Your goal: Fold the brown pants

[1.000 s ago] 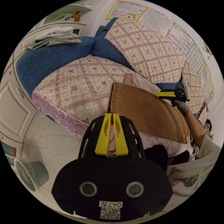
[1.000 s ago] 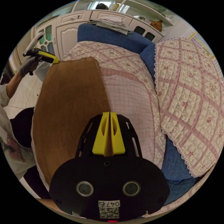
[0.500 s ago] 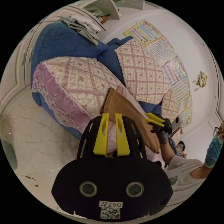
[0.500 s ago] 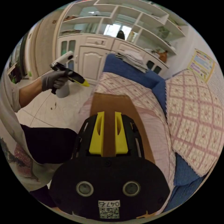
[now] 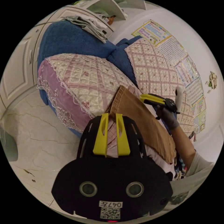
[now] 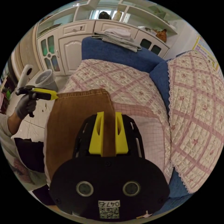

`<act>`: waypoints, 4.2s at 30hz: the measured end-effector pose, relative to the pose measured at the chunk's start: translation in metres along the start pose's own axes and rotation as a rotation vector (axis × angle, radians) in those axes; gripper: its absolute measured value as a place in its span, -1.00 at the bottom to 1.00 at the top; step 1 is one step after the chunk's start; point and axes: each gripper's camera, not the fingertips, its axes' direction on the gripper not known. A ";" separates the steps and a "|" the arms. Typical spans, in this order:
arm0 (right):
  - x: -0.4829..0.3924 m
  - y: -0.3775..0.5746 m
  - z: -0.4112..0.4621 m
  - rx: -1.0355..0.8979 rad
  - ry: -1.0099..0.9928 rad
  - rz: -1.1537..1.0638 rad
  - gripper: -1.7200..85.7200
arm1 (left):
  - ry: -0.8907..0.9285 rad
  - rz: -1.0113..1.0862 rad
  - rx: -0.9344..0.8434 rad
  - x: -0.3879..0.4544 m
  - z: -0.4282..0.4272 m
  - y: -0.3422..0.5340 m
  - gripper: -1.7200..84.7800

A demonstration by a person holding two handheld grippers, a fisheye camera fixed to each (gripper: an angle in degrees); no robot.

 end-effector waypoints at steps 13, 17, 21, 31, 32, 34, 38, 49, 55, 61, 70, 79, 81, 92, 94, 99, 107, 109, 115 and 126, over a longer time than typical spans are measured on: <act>-0.037 0.023 -0.044 0.062 0.116 -0.066 -0.94 | -0.176 0.239 0.067 0.054 -0.021 0.009 -0.97; -0.032 0.027 -0.032 -0.069 0.060 0.032 -0.88 | -0.118 0.141 0.003 0.015 0.007 0.004 -0.93; -0.027 0.039 -0.086 -0.027 0.068 0.169 -0.80 | -0.044 0.020 0.059 -0.028 -0.020 0.002 -0.84; -0.168 0.136 -0.213 0.102 0.029 -0.061 -0.85 | 0.333 -0.077 -0.025 -0.056 -0.002 0.068 -0.80; -0.175 0.140 -0.216 0.066 0.075 -0.088 -0.86 | 0.345 -0.087 -0.041 -0.055 0.011 0.073 -0.79; -0.177 0.144 -0.224 0.013 0.159 -0.111 -0.90 | 0.385 -0.128 -0.053 -0.061 0.030 0.077 -0.78; -0.151 0.157 -0.268 0.018 0.150 -0.049 -0.94 | 0.462 -0.223 -0.048 -0.076 0.071 0.074 -0.74; -0.025 0.233 -0.385 0.152 -0.296 0.309 -0.92 | 0.582 -0.292 0.079 -0.099 0.138 0.033 -0.66; -0.001 0.290 -0.463 0.252 -0.339 0.351 -0.85 | 0.498 -0.280 0.084 -0.118 0.163 0.013 -0.80; 0.039 0.487 -0.617 0.391 0.089 0.824 -0.80 | 0.475 -0.232 0.050 -0.133 0.199 -0.013 -0.87; 0.085 0.792 -0.771 0.285 0.684 1.742 -0.69 | 0.295 0.039 0.070 -0.055 0.210 -0.086 -0.97; 0.162 0.835 -0.783 0.318 0.556 1.845 -0.93 | 0.318 0.328 0.057 0.051 0.243 -0.213 -0.98; 0.174 0.811 -0.797 0.232 0.609 1.758 -0.95 | 0.330 0.408 0.060 0.087 0.246 -0.253 -0.98; 0.134 0.733 -0.766 -0.164 0.532 1.575 -0.86 | 0.095 0.275 -0.216 -0.045 0.310 -0.328 -0.98; 0.113 0.728 -0.768 -0.066 0.553 1.612 -0.86 | 0.120 0.181 -0.274 -0.089 0.354 -0.328 -0.98; 0.091 0.617 -0.763 0.101 0.625 1.282 -0.92 | 0.124 0.128 -0.260 -0.128 0.405 -0.344 -0.97; 0.166 0.336 -0.587 0.106 0.019 0.530 -0.99 | 0.121 0.154 -0.197 -0.129 0.414 -0.370 -0.97; 0.187 0.291 -0.547 0.065 -0.023 0.498 -0.99 | 0.110 0.178 -0.193 -0.126 0.412 -0.377 -0.97; 0.228 0.191 -0.431 -0.070 -0.091 0.488 -0.99 | 0.142 0.180 -0.220 -0.140 0.421 -0.405 -0.97; 0.233 0.122 -0.353 -0.118 -0.049 0.295 -0.85 | 0.263 0.111 -0.219 -0.167 0.423 -0.439 -0.97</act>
